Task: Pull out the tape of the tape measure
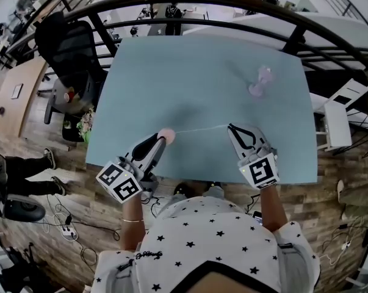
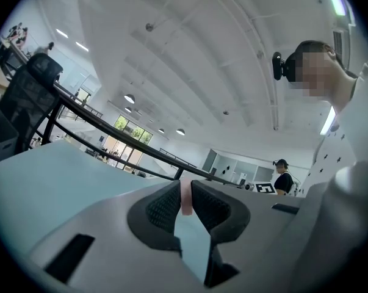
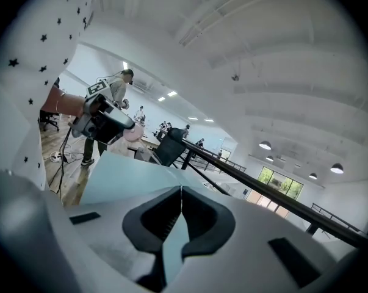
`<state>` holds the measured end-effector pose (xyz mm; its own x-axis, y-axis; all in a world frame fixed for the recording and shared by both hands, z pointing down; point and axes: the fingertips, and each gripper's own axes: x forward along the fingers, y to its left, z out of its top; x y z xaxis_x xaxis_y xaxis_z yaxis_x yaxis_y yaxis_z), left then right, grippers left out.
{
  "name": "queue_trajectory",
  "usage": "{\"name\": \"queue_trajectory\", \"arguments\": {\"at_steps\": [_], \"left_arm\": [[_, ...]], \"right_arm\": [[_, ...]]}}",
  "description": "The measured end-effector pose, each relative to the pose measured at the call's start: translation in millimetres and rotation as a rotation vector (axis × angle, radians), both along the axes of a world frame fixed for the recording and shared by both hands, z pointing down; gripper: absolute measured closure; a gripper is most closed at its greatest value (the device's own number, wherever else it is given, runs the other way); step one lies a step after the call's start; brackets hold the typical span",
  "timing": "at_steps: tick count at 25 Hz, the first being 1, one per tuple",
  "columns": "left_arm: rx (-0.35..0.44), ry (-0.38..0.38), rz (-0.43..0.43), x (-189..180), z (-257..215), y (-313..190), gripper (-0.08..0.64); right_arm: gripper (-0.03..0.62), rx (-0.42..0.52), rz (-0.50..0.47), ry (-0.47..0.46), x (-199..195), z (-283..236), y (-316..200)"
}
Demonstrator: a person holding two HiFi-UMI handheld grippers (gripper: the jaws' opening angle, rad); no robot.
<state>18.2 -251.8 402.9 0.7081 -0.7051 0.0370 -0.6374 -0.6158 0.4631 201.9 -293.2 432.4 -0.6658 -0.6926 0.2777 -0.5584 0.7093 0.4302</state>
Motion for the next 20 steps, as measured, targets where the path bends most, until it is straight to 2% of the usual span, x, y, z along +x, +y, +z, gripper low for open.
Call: {"name": "queue_trajectory", "arguments": {"at_steps": [5, 12, 20], "left_arm": [[0.021, -0.016, -0.020, -2.7, -2.4, -0.8, 0.483], [0.073, -0.032, -0.007, 3.7, -8.3, -4.4, 0.483], [0.109, -0.018, 0.029, 16.3, -11.5, -5.8, 0.482]], "right_arm": [[0.589, 0.001, -0.050, -0.171, -4.3, -24.1, 16.2], [0.589, -0.022, -0.052, -0.366, -1.1, -51.3, 28.2], [0.589, 0.018, -0.027, -0.383, 10.6, -62.4, 41.0]]}}
